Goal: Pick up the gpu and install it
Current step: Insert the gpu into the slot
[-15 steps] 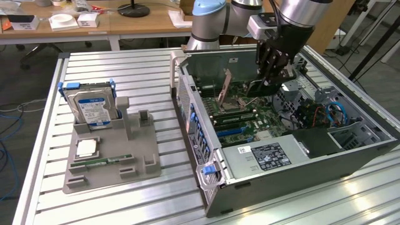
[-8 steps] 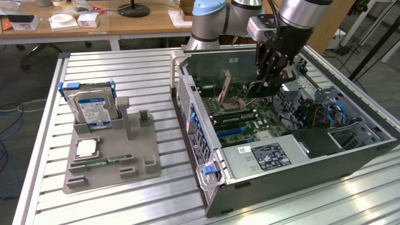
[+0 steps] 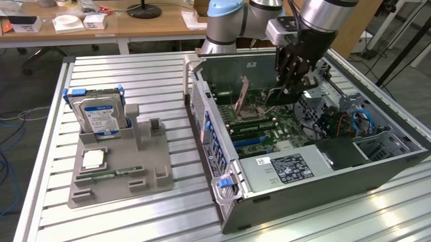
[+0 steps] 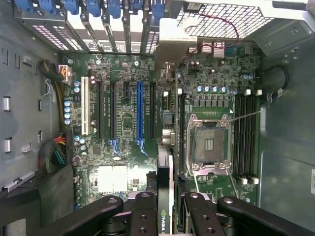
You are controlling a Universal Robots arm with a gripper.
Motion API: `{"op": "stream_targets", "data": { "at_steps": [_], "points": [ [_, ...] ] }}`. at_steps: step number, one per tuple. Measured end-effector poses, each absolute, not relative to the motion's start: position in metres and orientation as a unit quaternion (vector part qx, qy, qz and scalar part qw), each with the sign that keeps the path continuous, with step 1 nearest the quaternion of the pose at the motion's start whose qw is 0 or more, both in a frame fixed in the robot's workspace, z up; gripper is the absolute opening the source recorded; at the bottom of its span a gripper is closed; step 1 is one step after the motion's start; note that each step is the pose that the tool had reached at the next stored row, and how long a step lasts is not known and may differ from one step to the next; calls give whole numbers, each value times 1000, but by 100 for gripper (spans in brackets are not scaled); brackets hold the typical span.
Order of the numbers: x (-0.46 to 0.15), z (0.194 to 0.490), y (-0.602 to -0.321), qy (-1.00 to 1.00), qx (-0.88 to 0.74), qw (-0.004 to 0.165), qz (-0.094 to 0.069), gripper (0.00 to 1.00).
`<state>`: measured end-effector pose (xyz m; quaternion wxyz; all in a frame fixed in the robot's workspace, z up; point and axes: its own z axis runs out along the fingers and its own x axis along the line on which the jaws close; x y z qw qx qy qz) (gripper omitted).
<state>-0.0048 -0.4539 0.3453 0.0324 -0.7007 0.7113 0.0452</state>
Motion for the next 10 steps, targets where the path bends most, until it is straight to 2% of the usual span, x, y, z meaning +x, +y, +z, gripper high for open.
{"op": "stream_targets", "data": {
  "at_steps": [10],
  "points": [
    [-5,343,-454,711,-701,32,45,26]
  ]
}}
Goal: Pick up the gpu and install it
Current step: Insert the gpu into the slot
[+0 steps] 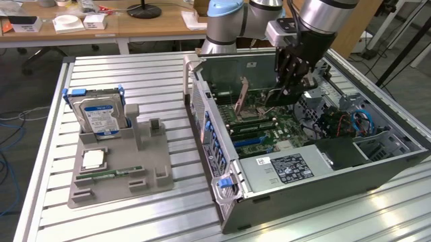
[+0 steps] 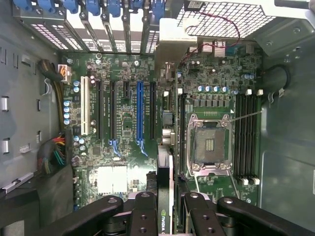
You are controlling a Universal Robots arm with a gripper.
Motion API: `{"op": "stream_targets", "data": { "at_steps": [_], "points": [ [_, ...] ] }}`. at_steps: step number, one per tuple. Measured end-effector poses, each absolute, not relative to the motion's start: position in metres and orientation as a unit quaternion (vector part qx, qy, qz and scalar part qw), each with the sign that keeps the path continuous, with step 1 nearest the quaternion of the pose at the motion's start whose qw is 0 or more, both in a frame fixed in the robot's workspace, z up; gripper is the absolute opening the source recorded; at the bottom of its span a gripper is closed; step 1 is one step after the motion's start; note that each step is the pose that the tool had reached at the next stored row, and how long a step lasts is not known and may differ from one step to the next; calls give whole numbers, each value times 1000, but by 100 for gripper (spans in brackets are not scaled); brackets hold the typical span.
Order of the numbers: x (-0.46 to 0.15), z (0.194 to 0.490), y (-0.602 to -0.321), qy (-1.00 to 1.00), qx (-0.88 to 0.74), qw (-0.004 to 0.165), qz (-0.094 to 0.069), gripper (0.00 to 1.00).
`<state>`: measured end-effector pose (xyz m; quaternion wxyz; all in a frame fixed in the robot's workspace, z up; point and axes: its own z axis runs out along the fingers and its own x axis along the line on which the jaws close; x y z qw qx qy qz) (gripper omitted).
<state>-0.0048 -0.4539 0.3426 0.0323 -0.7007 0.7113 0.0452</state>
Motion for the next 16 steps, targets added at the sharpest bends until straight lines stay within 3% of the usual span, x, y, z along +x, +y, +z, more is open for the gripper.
{"op": "stream_targets", "data": {
  "at_steps": [16],
  "points": [
    [-5,339,-454,711,-701,32,45,26]
  ]
}}
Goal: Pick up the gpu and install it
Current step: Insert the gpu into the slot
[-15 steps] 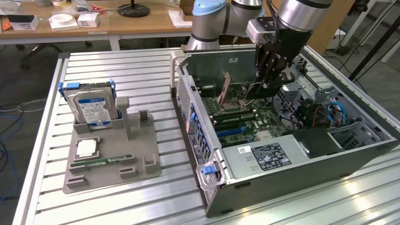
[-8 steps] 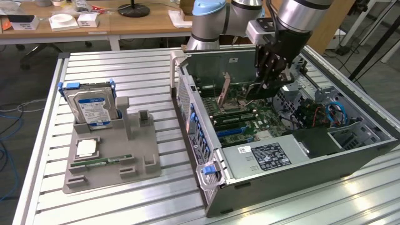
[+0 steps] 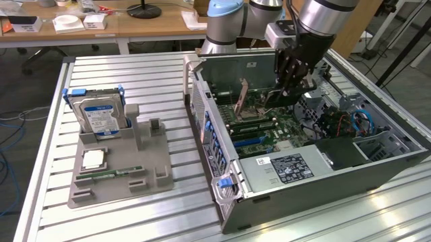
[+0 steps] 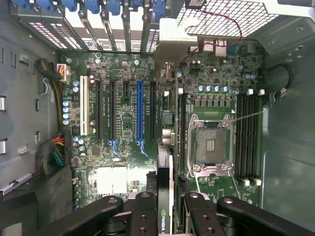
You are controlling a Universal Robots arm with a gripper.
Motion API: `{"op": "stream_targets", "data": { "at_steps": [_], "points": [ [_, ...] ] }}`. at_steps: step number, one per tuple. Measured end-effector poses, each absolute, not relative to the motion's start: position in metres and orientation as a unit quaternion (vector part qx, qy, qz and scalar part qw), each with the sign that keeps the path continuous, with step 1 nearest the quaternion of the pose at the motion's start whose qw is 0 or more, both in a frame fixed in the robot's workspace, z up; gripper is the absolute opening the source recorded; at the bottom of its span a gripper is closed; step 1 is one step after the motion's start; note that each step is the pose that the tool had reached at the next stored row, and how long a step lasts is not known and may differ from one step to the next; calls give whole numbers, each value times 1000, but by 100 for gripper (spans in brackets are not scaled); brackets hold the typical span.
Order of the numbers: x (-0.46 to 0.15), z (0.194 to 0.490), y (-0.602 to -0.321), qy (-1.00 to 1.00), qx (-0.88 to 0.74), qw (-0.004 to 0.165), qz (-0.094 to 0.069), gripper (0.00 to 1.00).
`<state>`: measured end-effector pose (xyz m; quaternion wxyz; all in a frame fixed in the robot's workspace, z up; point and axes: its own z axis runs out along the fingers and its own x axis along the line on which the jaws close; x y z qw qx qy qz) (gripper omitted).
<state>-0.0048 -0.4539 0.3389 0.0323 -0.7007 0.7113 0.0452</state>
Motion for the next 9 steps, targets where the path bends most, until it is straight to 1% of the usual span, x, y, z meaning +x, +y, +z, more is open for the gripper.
{"op": "stream_targets", "data": {
  "at_steps": [9],
  "points": [
    [-5,337,-454,711,-701,32,45,26]
  ]
}}
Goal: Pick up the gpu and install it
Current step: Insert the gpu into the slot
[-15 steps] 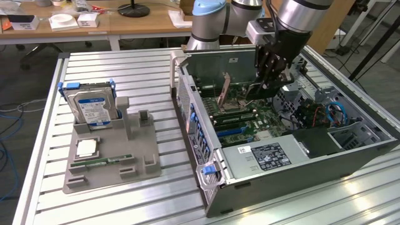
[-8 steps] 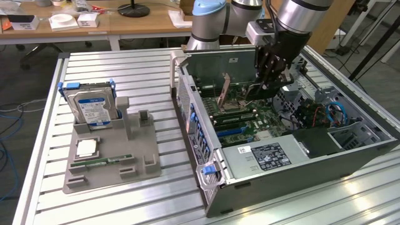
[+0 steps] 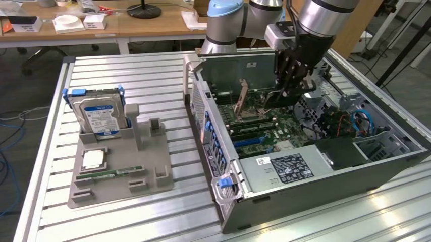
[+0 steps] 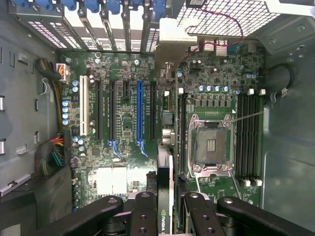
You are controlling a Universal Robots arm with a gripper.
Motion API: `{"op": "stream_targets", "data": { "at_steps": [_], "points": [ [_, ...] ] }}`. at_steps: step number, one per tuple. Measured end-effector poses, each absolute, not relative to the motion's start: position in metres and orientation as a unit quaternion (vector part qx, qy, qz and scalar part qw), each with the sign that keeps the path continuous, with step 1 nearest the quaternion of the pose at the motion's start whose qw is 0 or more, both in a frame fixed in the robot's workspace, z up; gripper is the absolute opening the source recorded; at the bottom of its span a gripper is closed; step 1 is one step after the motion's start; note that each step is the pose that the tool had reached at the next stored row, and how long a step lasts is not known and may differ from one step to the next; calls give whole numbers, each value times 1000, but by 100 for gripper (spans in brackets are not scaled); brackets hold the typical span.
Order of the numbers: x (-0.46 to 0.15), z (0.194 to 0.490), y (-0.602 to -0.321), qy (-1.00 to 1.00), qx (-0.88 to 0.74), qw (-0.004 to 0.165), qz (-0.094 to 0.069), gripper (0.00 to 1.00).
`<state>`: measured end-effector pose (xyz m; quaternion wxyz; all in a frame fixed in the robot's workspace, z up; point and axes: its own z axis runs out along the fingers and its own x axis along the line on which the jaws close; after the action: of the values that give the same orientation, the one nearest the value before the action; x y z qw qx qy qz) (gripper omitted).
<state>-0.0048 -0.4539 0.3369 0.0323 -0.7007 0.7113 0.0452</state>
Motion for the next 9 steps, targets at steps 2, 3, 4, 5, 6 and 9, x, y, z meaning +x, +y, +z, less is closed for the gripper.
{"op": "stream_targets", "data": {
  "at_steps": [2,3,4,5,6,9],
  "points": [
    [-5,337,-454,711,-701,32,45,26],
    [-5,336,-454,711,-701,32,45,26],
    [-5,336,-454,711,-701,32,45,26],
    [-5,336,-454,711,-701,32,45,26],
    [-5,336,-454,711,-701,32,45,26],
    [-5,335,-454,711,-701,32,45,26]
  ]
}}
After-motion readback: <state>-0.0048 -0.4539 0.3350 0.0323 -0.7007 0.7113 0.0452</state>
